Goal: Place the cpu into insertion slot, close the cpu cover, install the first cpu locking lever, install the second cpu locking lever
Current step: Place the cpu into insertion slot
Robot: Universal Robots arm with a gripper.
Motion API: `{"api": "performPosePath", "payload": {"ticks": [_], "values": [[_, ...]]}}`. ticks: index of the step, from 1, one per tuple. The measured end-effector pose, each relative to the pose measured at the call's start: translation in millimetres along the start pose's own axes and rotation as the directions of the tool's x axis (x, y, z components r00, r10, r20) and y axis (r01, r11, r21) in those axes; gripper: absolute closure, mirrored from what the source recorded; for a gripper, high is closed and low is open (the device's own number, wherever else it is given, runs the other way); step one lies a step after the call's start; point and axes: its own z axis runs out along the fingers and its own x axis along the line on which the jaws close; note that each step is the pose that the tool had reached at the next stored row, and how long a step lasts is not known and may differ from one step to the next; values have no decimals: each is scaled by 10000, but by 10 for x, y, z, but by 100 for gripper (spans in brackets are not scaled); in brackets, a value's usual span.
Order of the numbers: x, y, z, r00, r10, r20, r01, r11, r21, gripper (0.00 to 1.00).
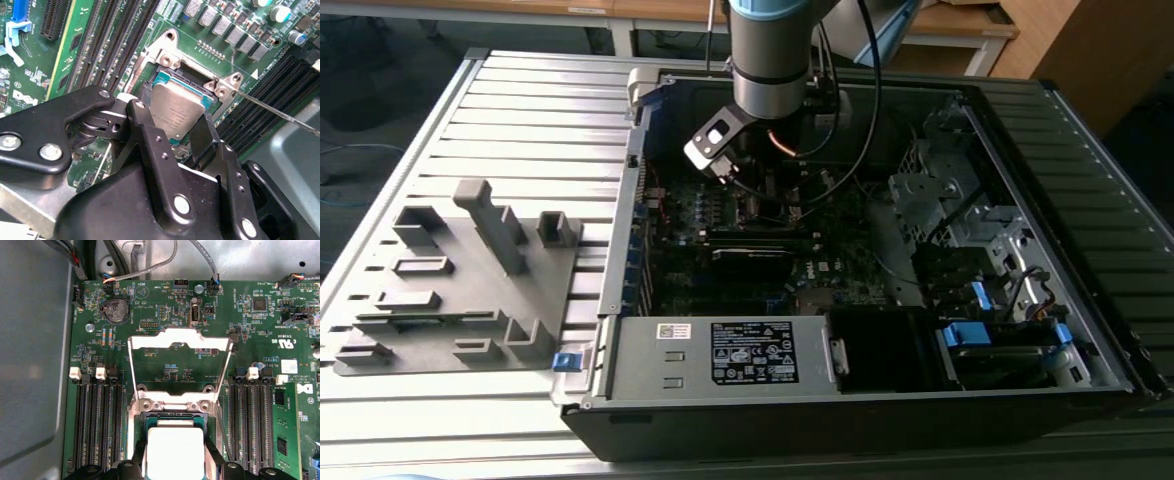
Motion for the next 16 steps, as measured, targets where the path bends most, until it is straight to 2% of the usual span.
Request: {"api": "performPosePath", "payload": {"ticks": [16], "values": [[0,3,5,10000,1,-3,-1,10000,-1,46]]}}
